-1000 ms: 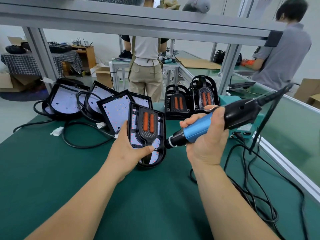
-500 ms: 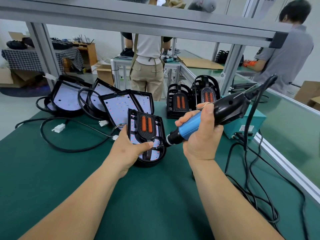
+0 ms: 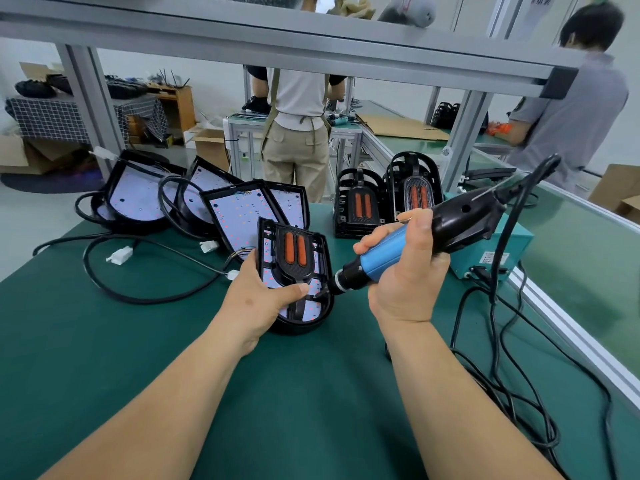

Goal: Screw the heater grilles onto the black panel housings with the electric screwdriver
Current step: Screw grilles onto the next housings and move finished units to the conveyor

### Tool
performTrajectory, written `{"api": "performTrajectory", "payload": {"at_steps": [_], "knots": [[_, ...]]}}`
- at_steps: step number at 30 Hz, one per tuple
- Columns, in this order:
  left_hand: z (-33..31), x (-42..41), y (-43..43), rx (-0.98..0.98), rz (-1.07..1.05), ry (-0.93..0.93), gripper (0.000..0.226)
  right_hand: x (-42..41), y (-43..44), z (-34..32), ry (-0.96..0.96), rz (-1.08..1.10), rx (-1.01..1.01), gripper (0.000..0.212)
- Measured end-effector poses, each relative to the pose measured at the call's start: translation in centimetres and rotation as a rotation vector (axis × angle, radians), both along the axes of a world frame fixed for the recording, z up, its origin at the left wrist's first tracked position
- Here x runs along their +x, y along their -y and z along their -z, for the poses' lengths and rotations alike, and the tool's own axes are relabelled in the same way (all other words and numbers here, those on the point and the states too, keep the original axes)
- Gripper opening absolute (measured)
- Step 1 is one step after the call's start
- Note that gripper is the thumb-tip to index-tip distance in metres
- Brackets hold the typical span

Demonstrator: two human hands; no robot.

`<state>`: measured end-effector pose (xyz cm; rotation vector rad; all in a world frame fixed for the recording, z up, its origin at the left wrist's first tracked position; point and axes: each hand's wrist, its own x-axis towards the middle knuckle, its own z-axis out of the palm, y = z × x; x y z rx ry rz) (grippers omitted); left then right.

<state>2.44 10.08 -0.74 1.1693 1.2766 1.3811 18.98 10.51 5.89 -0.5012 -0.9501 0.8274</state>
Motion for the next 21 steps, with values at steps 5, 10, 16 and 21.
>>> {"api": "performTrajectory", "payload": {"at_steps": [5,10,16,21], "knots": [[0.11,-0.02,-0.05,0.001,-0.008,0.001,0.068,-0.03,-0.1,0.03,-0.014,-0.002,-0.004,0.029],[0.18,0.03,-0.09,0.002,-0.014,0.007,0.068,-0.02,-0.11,0.06,-0.041,-0.013,-0.002,0.026],[0.15,0.04,-0.14,0.009,-0.013,-0.007,0.066,-0.11,-0.14,0.03,-0.012,-0.01,-0.002,0.029],[0.2,-0.03,-0.13,0.007,-0.021,-0.026,0.065,0.08,-0.21,0.15,-0.026,0.0,-0.005,0.032]]}}
